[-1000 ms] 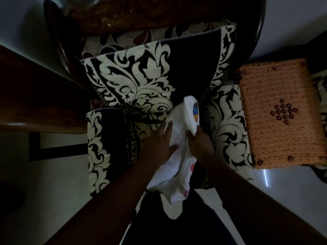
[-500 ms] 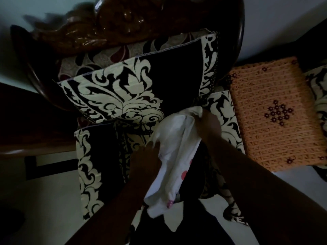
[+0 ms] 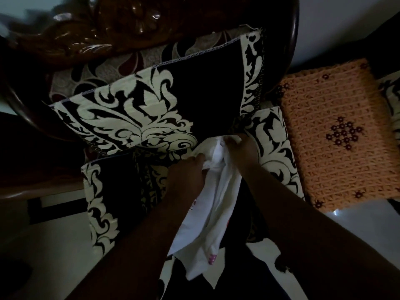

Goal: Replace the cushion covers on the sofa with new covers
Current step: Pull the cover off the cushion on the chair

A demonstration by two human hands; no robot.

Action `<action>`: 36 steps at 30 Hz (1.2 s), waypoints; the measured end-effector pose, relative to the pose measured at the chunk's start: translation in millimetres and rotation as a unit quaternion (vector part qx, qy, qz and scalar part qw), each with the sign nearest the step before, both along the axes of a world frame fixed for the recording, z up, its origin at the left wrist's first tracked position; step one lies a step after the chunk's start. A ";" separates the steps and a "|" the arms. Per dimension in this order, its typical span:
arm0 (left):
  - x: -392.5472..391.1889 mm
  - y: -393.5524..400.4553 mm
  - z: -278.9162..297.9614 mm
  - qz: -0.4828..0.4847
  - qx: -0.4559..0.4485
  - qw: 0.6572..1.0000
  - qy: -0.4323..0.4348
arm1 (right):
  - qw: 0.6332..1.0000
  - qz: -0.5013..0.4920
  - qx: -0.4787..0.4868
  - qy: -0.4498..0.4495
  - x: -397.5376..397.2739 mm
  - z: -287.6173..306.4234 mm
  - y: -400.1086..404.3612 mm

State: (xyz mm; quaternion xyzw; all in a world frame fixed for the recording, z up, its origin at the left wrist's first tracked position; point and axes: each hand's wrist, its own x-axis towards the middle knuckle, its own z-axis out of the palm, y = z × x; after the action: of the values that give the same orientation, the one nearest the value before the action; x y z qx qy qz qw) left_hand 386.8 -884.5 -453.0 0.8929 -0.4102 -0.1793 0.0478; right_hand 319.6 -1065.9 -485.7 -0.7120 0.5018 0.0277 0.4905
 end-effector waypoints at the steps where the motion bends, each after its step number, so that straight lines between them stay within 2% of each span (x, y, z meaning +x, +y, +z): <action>1: -0.9 2.9 -0.9 -0.019 -0.013 1.000 0.011 | 1.000 0.012 -0.008 0.021 -3.7 -6.9 -11.9; 4: -12.2 10.6 7.8 -0.028 -0.067 0.995 0.064 | 0.983 0.125 -0.056 0.121 -13.3 -26.0 -27.9; 6: -24.2 13.1 15.0 -0.010 -0.082 0.994 0.072 | 0.973 0.149 -0.104 0.145 -15.2 -27.2 -20.2; 8: -31.8 13.1 19.5 0.040 -0.081 0.991 0.100 | 0.968 0.104 -0.183 0.138 -17.5 -10.9 -1.9; 10: -36.3 12.3 22.6 0.076 -0.083 0.986 0.123 | 0.966 0.026 -0.247 0.073 -23.5 16.7 21.4; 11: -39.1 11.9 25.9 0.084 -0.081 0.984 0.132 | 0.968 0.005 -0.248 0.033 -28.6 30.9 34.9; 13: -49.3 10.4 29.8 0.096 -0.071 0.981 0.153 | 0.988 0.011 -0.153 0.008 -36.3 48.0 59.1; 15: -61.0 14.0 31.7 0.095 -0.059 0.977 0.182 | 0.997 0.027 -0.052 0.052 -42.4 53.1 75.7; 18: -68.0 24.0 32.9 0.072 -0.055 0.973 0.210 | 0.997 0.035 -0.034 0.054 -49.8 56.9 80.2; 21: -61.7 38.7 54.7 0.076 -0.052 0.952 0.291 | 0.998 0.056 -0.029 0.001 -56.9 76.1 77.7; 23: -52.0 53.0 68.5 0.141 -0.102 0.933 0.316 | 0.996 0.078 -0.018 -0.037 -63.7 97.7 80.0; 25: -36.2 70.4 80.5 0.251 -0.166 0.896 0.327 | 0.990 0.117 -0.016 -0.075 -75.3 129.3 89.3; 26: -25.6 79.0 85.0 0.290 -0.181 0.883 0.321 | 0.987 0.130 -0.021 -0.094 -81.8 146.7 95.0; 28: -1.5 89.2 91.9 0.300 -0.176 0.900 0.263 | 0.981 0.140 -0.037 -0.128 -92.5 180.4 102.3; 33: 45.1 96.3 129.7 0.186 -0.180 0.956 0.136 | 0.958 0.155 -0.119 -0.209 -108.4 266.3 106.9; 36: 56.1 93.4 168.2 0.180 -0.211 0.957 0.089 | 0.945 0.123 -0.143 -0.269 -116.9 310.9 97.7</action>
State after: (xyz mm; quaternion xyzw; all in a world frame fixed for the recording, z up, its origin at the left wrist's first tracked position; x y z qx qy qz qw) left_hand 442.9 -791.1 -284.8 0.9021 -0.2650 -0.1560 0.3028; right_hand 202.6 -968.2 -174.8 -0.8115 0.2588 -0.1768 0.4932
